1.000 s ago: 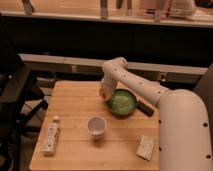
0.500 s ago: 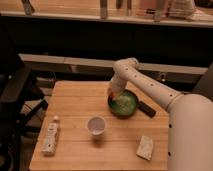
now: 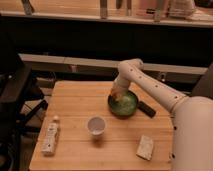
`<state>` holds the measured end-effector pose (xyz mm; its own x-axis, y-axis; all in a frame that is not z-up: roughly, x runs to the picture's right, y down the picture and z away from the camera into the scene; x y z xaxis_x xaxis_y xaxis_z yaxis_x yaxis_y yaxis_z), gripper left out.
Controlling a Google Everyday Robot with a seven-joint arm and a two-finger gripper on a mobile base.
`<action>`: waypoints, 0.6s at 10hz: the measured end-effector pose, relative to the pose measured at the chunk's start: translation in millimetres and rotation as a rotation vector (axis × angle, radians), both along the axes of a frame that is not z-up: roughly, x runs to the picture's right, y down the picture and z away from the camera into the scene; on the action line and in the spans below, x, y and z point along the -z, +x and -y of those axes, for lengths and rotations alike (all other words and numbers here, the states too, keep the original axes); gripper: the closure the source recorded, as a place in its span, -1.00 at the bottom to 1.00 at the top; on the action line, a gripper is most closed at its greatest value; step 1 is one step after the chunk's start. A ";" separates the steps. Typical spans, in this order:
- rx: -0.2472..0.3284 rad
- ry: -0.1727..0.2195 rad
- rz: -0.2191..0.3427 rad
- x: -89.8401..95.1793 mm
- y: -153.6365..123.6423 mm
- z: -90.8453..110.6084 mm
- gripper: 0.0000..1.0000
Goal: Place the pepper in the ceramic bowl
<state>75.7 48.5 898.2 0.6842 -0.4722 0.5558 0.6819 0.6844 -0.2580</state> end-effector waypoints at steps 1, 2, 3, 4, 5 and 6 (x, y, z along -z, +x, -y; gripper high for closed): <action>0.000 0.000 0.001 0.6 -0.4 0.4 0.88; -0.006 -0.001 -0.004 1.0 4.8 -0.1 0.85; -0.009 -0.003 -0.007 1.5 8.0 -0.9 0.72; -0.008 -0.003 -0.005 1.6 8.2 -0.9 0.66; -0.007 -0.004 -0.005 1.9 9.8 -2.0 0.70; -0.008 -0.004 -0.006 2.3 11.3 -3.0 0.83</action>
<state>87.0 51.4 895.9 0.6915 -0.4645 0.5532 0.6747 0.6890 -0.2649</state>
